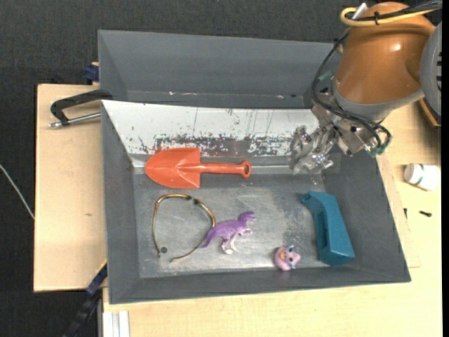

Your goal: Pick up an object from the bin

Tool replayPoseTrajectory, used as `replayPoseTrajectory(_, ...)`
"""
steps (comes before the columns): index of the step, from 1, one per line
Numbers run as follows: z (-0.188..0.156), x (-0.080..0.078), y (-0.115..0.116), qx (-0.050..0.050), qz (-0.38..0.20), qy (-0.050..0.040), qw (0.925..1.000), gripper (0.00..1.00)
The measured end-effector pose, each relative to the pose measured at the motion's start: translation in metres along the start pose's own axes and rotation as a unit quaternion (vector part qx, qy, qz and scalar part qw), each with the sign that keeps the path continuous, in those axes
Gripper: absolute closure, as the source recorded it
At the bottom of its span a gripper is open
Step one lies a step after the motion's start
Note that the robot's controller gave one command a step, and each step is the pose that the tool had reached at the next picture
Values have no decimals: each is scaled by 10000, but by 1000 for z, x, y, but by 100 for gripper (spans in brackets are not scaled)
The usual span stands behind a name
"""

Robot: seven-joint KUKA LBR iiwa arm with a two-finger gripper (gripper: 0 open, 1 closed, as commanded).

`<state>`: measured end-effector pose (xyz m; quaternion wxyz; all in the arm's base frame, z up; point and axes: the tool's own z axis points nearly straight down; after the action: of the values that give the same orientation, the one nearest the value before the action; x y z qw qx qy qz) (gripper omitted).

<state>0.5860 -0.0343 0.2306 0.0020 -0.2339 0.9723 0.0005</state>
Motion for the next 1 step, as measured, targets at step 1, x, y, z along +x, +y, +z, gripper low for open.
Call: replayPoseTrajectory(1, -28, 5, -1, 26, 386, -46, 9992, 100)
